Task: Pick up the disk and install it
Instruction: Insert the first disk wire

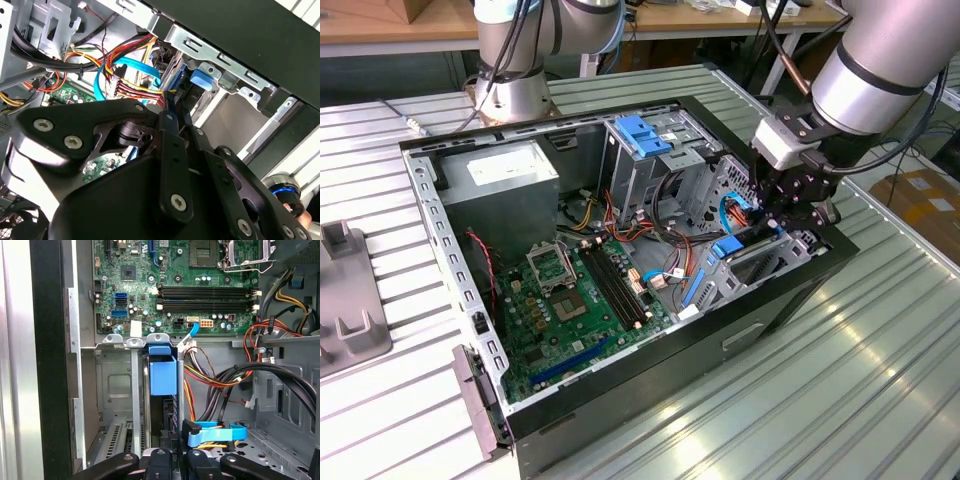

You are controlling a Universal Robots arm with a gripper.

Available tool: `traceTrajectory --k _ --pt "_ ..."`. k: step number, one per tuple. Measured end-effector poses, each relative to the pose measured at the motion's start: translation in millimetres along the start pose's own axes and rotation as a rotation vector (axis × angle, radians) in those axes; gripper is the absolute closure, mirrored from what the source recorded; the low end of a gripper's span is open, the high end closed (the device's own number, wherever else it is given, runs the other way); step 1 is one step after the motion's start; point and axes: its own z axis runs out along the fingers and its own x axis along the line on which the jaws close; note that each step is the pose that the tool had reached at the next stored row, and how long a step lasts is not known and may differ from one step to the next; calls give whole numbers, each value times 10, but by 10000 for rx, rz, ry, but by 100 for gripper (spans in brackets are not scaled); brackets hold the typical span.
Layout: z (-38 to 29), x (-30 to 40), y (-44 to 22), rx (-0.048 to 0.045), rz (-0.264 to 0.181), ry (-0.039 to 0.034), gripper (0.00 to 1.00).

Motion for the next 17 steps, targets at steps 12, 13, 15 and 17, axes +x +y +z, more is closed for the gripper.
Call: traceTrajectory --k 12,13,15,17 --pt "-108 -10 -5 -3 4 -56 69" --pt "-116 -10 -6 -3 4 -65 69" --pt "-135 -12 -7 -5 6 -100 69" --pt "-147 -16 -12 -6 8 -153 71"
